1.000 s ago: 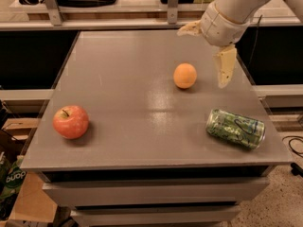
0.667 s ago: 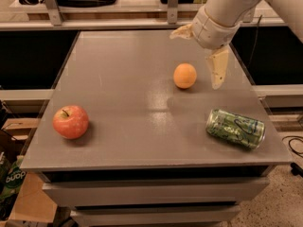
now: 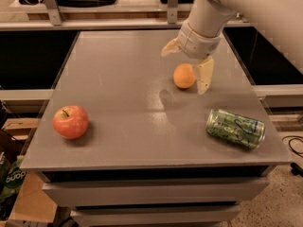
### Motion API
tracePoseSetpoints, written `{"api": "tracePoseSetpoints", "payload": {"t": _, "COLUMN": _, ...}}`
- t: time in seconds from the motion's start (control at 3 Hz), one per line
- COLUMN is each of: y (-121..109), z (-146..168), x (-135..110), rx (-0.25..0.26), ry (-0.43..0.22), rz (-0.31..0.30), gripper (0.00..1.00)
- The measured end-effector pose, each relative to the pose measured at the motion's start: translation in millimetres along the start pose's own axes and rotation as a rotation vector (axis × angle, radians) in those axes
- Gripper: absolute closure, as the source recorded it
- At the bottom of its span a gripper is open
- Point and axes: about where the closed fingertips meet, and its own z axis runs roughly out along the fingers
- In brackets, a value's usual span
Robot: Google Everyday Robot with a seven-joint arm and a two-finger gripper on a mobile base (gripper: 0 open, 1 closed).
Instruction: Move orange near apple
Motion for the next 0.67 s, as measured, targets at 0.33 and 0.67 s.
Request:
{"api": "tracePoseSetpoints", "payload": {"t": 0.33, "y": 0, "z": 16, "x": 0, "rx": -0.028, "ry": -0.025, "rz": 0.003, "gripper": 0.4}}
{"api": "tracePoseSetpoints", "payload": {"t": 0.67, "y": 1, "z": 31, "x": 11, "rx": -0.056, "ry": -0.038, "rz": 0.021, "gripper": 0.64}}
